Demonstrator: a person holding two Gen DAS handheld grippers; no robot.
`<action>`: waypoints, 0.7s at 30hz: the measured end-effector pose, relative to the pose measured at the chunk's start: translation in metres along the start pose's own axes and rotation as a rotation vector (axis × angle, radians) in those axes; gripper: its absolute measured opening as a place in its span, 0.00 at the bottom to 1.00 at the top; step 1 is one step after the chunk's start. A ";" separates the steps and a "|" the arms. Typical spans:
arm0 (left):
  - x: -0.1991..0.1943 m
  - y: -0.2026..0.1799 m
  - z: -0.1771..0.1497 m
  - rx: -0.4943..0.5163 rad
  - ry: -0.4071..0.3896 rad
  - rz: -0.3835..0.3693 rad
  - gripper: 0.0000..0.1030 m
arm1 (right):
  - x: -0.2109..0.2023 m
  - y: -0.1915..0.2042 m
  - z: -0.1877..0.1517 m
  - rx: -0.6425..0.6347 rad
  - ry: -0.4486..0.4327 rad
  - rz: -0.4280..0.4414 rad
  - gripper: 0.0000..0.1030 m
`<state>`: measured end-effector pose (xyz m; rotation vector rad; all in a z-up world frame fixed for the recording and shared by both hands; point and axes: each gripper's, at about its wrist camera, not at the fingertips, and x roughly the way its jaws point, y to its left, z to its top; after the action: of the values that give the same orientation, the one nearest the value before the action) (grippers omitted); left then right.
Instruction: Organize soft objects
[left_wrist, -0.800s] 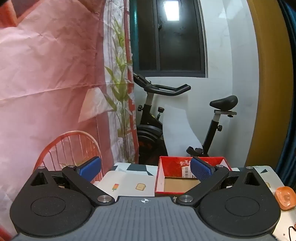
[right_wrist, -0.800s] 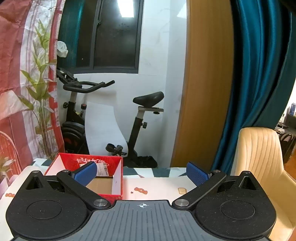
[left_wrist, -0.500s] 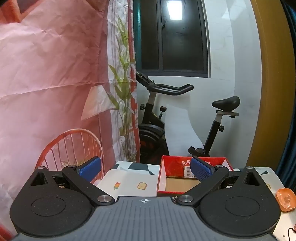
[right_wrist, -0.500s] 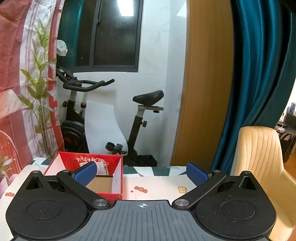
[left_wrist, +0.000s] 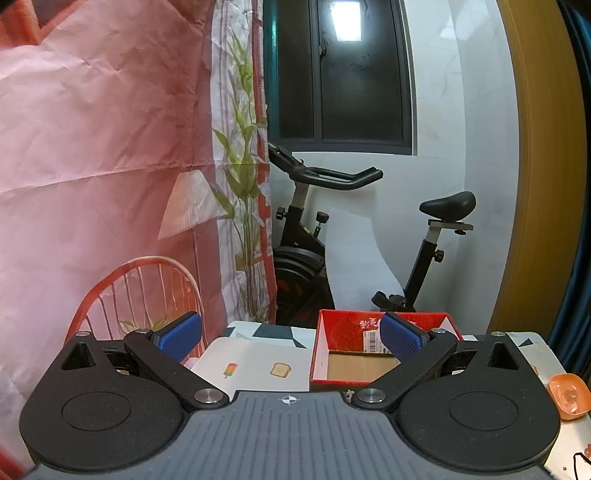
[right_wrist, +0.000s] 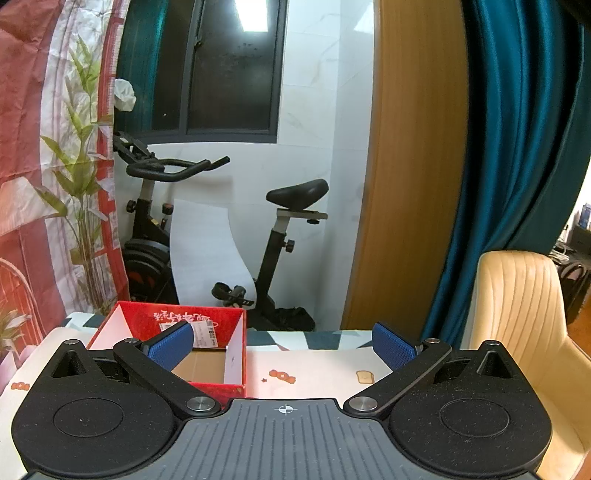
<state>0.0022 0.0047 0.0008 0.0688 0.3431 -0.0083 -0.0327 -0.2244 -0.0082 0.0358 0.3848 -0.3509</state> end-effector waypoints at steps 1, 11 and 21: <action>0.000 0.000 0.000 0.001 -0.002 0.000 1.00 | 0.003 0.000 -0.005 -0.001 0.000 0.000 1.00; 0.000 0.000 -0.002 0.003 -0.005 -0.001 1.00 | 0.002 0.000 -0.011 -0.001 0.003 0.001 1.00; 0.000 0.001 -0.002 0.003 -0.004 -0.001 1.00 | 0.000 0.003 -0.013 -0.002 0.004 0.002 1.00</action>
<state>0.0015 0.0058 -0.0013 0.0712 0.3393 -0.0095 -0.0361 -0.2201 -0.0200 0.0349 0.3890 -0.3488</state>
